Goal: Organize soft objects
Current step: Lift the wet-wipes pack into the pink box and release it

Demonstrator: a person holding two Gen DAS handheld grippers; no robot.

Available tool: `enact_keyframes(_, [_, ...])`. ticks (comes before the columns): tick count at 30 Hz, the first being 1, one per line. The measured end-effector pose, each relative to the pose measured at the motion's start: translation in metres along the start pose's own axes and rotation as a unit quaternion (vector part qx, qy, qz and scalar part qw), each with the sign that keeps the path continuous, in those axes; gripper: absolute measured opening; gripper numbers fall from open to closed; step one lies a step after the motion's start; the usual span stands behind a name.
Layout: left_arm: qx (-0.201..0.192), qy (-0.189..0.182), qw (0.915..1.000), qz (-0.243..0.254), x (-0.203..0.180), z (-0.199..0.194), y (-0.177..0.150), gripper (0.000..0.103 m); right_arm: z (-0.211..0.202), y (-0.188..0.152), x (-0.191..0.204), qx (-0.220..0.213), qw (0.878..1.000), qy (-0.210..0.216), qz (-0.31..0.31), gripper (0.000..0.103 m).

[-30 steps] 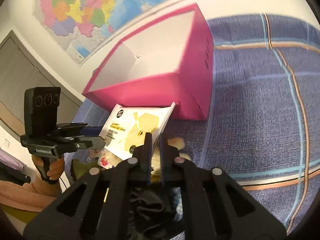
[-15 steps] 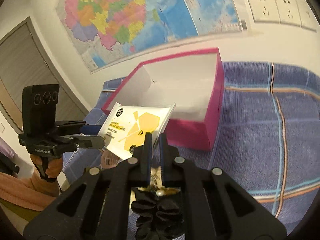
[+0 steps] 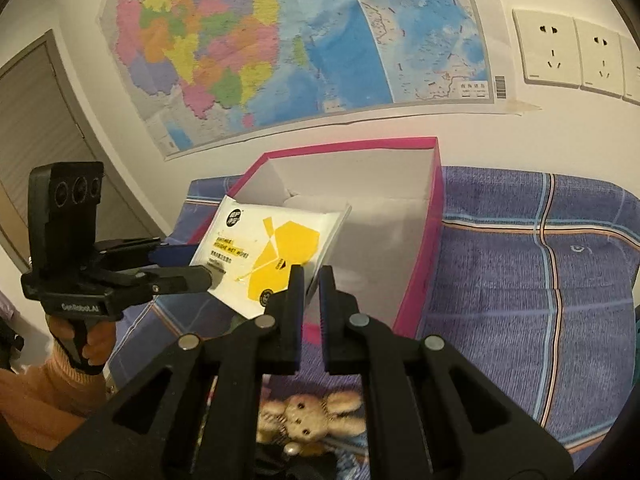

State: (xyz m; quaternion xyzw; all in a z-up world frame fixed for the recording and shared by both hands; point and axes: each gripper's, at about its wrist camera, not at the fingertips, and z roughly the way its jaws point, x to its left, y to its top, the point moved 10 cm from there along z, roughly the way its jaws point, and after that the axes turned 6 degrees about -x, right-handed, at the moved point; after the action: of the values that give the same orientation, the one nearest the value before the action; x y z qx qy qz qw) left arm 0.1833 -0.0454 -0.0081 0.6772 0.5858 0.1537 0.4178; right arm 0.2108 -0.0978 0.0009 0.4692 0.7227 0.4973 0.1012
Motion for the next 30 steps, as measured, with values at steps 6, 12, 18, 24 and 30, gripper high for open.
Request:
enact_keyframes(6, [0.020, 0.015, 0.9997, -0.005, 0.010, 0.026, -0.003, 0.043, 0.020, 0.002, -0.014, 0.017, 1.000, -0.026, -0.004, 0.009])
enact_keyframes(12, [0.044, 0.014, 0.9987, -0.022, 0.021, 0.047, -0.009, 0.043, 0.035, -0.002, -0.028, 0.035, 0.998, -0.043, 0.001, 0.009])
enact_keyframes(18, [0.066, 0.014, 0.9973, -0.029, 0.026, 0.065, -0.015, 0.043, 0.045, -0.006, -0.039, 0.046, 0.996, -0.072, -0.002, 0.009])
enact_keyframes(24, [0.089, 0.016, 0.9955, -0.026, 0.025, 0.085, -0.019, 0.054, 0.045, -0.008, -0.051, 0.039, 0.993, -0.109, -0.007, 0.013])
enact_keyframes(30, [0.078, 0.023, 0.9965, -0.022, 0.026, 0.080, -0.020, 0.059, 0.028, -0.006, -0.043, 0.015, 0.993, -0.114, -0.019, 0.013])
